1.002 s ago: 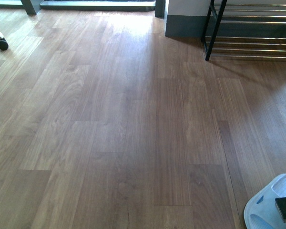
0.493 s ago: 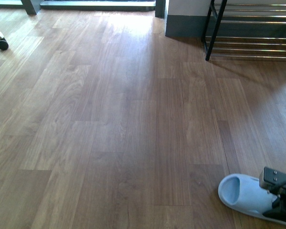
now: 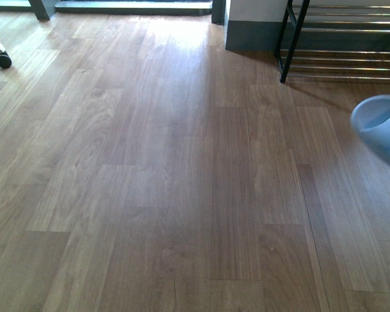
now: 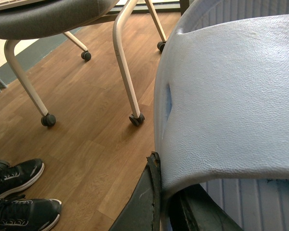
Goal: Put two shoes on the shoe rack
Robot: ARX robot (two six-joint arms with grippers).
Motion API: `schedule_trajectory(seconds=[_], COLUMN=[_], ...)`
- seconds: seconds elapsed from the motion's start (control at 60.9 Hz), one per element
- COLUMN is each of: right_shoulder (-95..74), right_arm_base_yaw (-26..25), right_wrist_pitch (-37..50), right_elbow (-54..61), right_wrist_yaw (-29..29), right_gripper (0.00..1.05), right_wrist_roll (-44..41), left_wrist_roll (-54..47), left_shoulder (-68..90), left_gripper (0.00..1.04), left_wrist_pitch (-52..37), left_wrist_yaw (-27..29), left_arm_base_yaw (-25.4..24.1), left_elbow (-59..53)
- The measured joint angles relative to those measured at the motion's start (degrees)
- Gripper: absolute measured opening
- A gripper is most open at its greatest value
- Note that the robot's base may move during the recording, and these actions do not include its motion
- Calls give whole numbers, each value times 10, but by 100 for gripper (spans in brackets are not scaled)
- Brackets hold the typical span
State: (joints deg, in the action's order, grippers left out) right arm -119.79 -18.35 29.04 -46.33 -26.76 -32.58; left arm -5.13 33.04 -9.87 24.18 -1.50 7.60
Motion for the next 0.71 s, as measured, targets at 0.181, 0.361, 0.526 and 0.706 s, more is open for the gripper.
schedule_trajectory(seconds=[0.181, 0.361, 0.526, 0.706], right_shoulder=[242, 447, 648, 808], right_arm_base_yaw=[-12, -14, -16, -18], right_wrist_pitch=[-3, -60, -150, -263], right_elbow=[106, 200, 253, 276], right_wrist_yaw=[64, 39, 9, -4], right_gripper=[2, 2, 2, 2], right_wrist_roll=[60, 80, 88, 77], left_wrist_roll=[0, 0, 0, 0], left_shoulder=[0, 0, 0, 0], left_gripper=[2, 2, 2, 2], left_wrist_pitch=[0, 0, 0, 0], left_wrist_yaw=[0, 0, 0, 0], left_arm_base_yaw=[0, 0, 0, 0], left_elbow=[0, 0, 0, 0])
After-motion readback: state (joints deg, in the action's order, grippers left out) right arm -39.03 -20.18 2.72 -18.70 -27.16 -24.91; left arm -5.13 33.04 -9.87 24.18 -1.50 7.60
